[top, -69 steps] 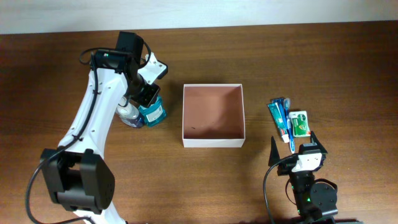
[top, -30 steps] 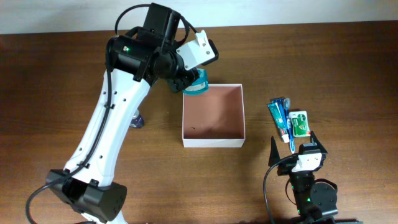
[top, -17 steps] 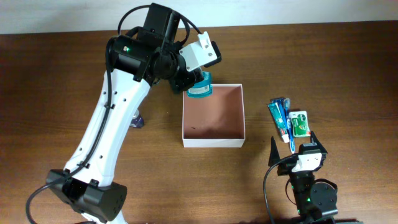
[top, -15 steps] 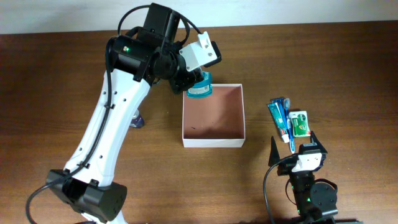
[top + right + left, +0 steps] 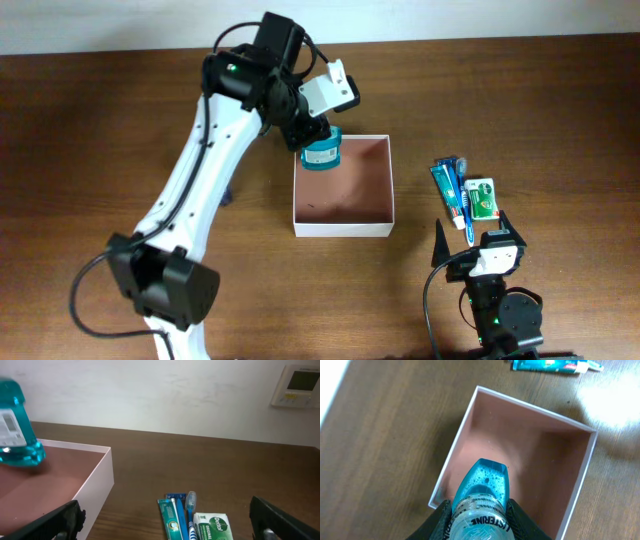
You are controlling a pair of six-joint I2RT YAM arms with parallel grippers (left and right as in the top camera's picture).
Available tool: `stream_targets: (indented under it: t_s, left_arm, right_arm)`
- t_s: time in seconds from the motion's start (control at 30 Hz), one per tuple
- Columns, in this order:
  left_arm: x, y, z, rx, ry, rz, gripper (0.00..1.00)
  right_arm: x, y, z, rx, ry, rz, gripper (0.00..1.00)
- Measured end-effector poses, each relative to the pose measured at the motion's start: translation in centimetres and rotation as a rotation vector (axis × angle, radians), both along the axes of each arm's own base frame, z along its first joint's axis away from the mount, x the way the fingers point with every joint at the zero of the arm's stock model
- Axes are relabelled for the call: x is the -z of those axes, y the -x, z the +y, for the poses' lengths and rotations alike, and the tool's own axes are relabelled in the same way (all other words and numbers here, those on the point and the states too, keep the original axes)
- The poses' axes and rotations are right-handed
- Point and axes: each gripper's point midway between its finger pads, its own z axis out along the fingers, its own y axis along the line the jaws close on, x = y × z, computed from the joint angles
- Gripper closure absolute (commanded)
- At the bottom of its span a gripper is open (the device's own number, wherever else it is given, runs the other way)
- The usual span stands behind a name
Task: Pack container
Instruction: 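Lift the mouthwash bottle and carry it over the box, then lower the mouthwash into the box's back-left corner and release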
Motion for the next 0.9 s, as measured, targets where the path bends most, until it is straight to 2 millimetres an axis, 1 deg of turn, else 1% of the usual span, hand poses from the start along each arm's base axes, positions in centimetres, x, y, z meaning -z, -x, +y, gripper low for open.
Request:
stream_targets:
  t_s: [0.17,0.4,0.57,0.67,0.77,0.9]
  left_arm:
    - [1.8,-0.9,-0.2,0.004,-0.021,0.011,0.87]
    - [2.5,-2.0,-0.3,-0.001,-0.031,-0.014,0.87]
    - [4.3,-2.5,-0.4,-0.003,-0.051,0.012,0.87]
    - [5.9,-2.9,-0.4,-0.005,-0.073,0.032,0.87]
    - [7.2,-3.2,-0.2,-0.008,-0.098,0.043,0.87]
    - [7.3,-3.4,-0.1,-0.005,-0.106,0.037,0.87]
  right_arm:
    - [0.0,0.0,0.0,0.000,0.000,0.000,0.02]
    - [0.0,0.0,0.0,0.000,0.000,0.000,0.02]
    - [0.0,0.0,0.0,0.000,-0.001,0.000,0.02]
    - [0.0,0.0,0.0,0.000,0.000,0.000,0.02]
    - [0.0,0.0,0.0,0.000,0.000,0.000,0.02]
    - [0.0,0.0,0.0,0.000,-0.001,0.000,0.02]
